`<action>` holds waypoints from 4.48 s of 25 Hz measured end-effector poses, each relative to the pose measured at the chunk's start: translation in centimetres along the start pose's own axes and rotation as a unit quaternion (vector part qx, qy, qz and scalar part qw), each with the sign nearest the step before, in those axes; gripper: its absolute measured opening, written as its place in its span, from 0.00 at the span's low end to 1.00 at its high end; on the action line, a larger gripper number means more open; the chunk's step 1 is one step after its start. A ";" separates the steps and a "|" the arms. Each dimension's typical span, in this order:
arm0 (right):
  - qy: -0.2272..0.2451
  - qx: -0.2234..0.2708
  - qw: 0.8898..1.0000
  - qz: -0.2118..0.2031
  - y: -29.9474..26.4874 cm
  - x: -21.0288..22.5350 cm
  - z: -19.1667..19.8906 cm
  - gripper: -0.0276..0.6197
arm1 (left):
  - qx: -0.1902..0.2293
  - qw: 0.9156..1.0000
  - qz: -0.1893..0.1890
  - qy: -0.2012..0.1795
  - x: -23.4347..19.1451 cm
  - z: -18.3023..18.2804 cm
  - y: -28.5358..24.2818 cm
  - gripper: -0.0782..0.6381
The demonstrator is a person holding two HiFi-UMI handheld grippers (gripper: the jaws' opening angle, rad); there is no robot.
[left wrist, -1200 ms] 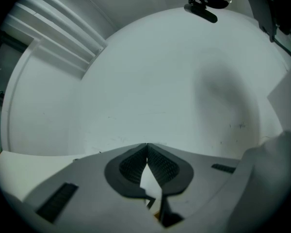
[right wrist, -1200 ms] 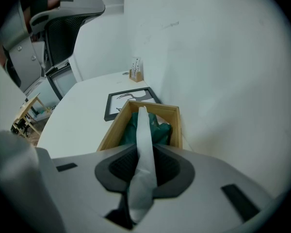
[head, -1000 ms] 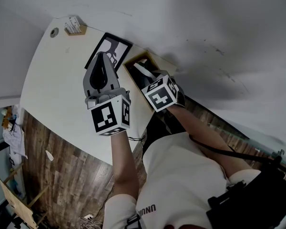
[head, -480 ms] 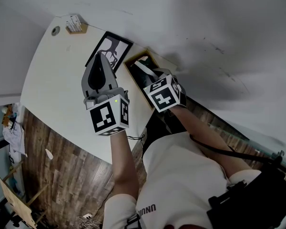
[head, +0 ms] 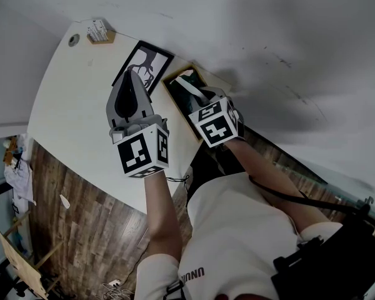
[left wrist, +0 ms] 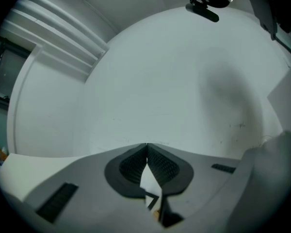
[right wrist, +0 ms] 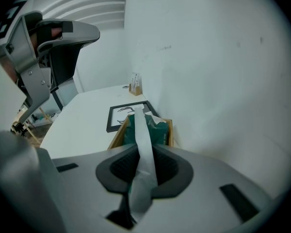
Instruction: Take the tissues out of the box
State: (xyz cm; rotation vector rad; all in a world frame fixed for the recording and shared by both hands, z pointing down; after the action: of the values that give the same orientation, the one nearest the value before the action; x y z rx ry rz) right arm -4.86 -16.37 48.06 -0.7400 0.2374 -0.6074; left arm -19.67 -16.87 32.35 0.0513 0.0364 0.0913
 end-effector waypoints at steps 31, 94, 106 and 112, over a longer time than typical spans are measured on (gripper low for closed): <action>-0.011 0.053 0.999 -0.003 1.8 0.2 -1.8 0.15 | 0.003 1.000 0.001 -0.006 0.3 -0.3 0.7 0.13; -0.017 0.188 0.982 0.010 8.4 1.9 -7.9 0.15 | 0.017 1.000 0.002 -0.010 1.5 -1.5 1.2 0.13; -0.015 0.218 0.976 0.008 9.9 2.0 -9.4 0.14 | 0.018 1.000 0.005 -0.014 1.8 -1.7 1.1 0.13; -0.017 0.228 0.973 0.003 10.3 2.2 -9.6 0.14 | 0.019 1.000 0.001 -0.015 1.7 -1.6 1.2 0.13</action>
State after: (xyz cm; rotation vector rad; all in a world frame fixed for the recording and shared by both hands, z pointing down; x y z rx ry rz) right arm -2.60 -17.11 34.02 -0.3042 0.0626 -0.6138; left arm -18.10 -15.48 30.74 0.0902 0.0086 0.0927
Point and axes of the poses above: the fingertips, and each gripper's own axes: y backward along the fingers, x to its right, z out of its underside, the point moved 4 cm from there along y, backward along the fingers, and after that the axes turned 5 degrees about x, right-handed, at the moved point
